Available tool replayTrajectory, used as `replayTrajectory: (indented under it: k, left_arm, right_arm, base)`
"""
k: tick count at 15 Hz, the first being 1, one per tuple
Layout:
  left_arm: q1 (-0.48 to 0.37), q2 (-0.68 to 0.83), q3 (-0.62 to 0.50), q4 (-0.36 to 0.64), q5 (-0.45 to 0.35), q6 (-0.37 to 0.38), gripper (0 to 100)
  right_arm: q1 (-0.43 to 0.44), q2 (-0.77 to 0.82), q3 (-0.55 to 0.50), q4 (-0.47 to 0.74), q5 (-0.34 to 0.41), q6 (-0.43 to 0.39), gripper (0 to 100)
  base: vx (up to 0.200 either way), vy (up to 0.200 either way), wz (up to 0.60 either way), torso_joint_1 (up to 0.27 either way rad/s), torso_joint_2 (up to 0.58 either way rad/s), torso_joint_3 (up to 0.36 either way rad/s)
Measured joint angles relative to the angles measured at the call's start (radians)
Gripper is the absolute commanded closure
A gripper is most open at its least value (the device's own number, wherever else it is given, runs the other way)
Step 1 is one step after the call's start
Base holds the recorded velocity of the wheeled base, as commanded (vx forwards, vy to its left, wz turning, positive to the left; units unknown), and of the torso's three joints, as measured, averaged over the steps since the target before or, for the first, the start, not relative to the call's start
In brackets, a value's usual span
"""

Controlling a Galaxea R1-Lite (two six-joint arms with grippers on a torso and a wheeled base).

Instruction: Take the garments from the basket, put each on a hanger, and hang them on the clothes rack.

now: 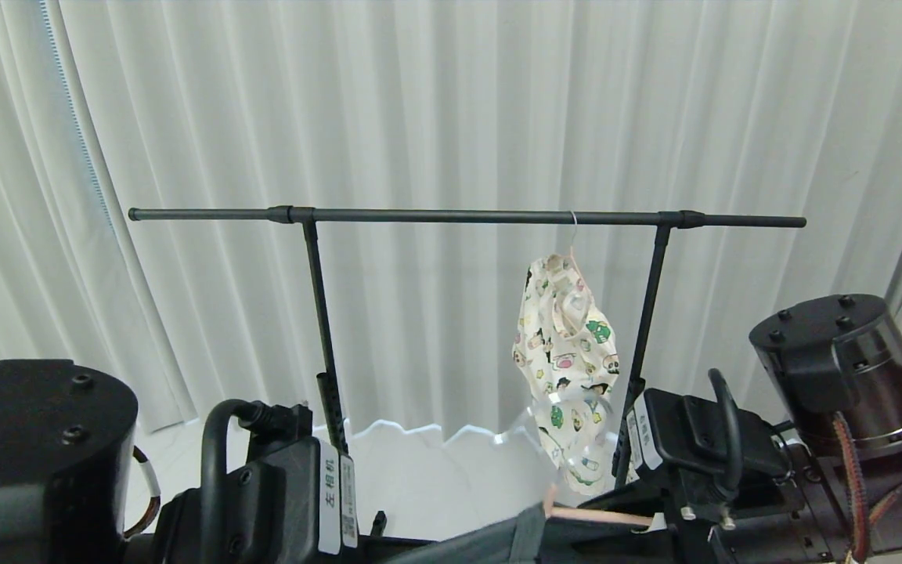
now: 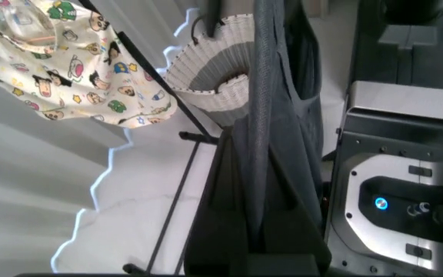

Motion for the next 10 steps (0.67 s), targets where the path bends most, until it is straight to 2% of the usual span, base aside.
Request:
replayTrajectory:
  k: [3, 4, 5, 10]
  left_arm:
    - [-0.001, -0.001, 0.002, -0.002, 0.005, 0.001, 100]
    - [-0.001, -0.001, 0.003, -0.001, 0.019, 0.001, 0]
    - [-0.003, 0.0, 0.003, -0.001, 0.021, 0.001, 0]
    - [0.006, 0.003, 0.004, -0.001, 0.053, -0.002, 0]
  right_arm:
    - [-0.001, -0.006, 0.0, -0.006, -0.004, -0.005, 100]
    - [-0.001, -0.014, 0.0, -0.008, -0.003, -0.023, 100]
    - [-0.002, -0.02, 0.0, -0.009, -0.003, -0.041, 100]
    - [-0.009, -0.069, 0.005, -0.037, 0.017, -0.253, 100]
  base:
    - [0.0, 0.0, 0.0, 0.0, 0.0, 0.0]
    - [0.0, 0.0, 0.0, 0.0, 0.0, 0.0]
    - [0.0, 0.0, 0.0, 0.0, 0.0, 0.0]
    - [0.0, 0.0, 0.0, 0.0, 0.0, 0.0]
